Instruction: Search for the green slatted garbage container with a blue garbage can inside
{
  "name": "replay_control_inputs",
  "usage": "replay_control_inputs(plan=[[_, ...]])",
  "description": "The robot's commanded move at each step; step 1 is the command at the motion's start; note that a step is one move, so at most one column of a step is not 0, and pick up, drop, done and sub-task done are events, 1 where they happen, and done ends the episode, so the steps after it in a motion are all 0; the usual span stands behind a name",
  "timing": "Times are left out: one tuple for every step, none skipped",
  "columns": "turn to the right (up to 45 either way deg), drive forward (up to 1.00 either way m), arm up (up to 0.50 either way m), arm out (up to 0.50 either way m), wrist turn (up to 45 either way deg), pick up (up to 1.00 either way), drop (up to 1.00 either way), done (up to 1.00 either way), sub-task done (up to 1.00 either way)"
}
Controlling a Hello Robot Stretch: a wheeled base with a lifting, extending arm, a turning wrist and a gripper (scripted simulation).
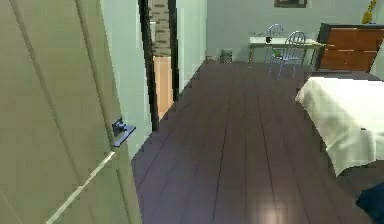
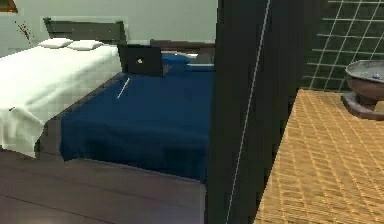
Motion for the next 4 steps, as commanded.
replay_control_inputs(plan=[[-30.0, 0.0, 0.0, 0.0, 0.0, 0.0, 0.0, 0.0, 0.0], [0.0, 0.15, 0.0, 0.0, 0.0, 0.0, 0.0, 0.0, 0.0], [27.0, 0.0, 0.0, 0.0, 0.0, 0.0, 0.0, 0.0, 0.0], [0.0, 0.15, 0.0, 0.0, 0.0, 0.0, 0.0, 0.0, 0.0]])
